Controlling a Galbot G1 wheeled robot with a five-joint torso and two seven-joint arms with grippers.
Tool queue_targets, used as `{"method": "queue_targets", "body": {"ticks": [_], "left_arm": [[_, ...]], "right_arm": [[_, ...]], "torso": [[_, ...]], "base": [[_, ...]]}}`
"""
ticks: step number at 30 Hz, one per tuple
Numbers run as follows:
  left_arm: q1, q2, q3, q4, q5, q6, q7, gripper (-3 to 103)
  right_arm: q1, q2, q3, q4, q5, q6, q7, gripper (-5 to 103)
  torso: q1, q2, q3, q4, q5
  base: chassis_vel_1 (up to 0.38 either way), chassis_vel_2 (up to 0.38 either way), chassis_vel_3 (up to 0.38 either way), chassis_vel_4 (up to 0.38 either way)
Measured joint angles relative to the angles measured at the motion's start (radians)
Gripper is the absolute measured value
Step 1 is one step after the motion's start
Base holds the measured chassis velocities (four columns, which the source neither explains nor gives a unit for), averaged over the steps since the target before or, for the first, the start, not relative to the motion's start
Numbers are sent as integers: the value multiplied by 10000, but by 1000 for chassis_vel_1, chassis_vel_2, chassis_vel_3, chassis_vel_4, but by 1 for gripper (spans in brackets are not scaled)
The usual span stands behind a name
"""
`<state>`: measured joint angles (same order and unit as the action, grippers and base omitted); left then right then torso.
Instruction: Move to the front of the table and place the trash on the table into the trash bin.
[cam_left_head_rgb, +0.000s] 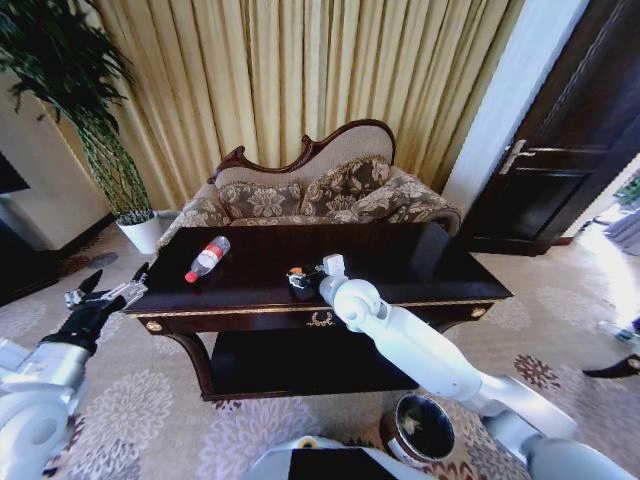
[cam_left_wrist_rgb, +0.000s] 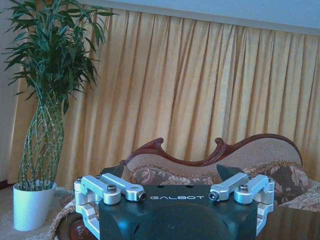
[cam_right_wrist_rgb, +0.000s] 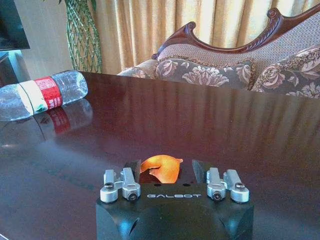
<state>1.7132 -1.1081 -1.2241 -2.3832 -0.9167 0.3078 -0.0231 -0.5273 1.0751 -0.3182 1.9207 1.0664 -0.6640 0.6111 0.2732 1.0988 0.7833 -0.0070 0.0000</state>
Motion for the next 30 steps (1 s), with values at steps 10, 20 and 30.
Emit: {"method": "queue_targets", "body": {"ticks": [10,20,30], "left_arm": [[-37,59,29,-13,-12,-9,2,100],[-43,31,58,-63,-16,-24,8,100],[-171,406,139,-25,-47,-31,2,100]], "right_arm": [[-89,-35,12,58,-108,85,-14,27],[-405,-157,275,251,-274,556,-26,3],[-1308,-492,2276,366,-2430,2350,-667,3]], "torso": [[0,0,0,0,0],[0,-1,0,0,0],[0,0,0,-1,1]], "base": [[0,0,0,0],[0,0,0,0],[0,0,0,0]]}}
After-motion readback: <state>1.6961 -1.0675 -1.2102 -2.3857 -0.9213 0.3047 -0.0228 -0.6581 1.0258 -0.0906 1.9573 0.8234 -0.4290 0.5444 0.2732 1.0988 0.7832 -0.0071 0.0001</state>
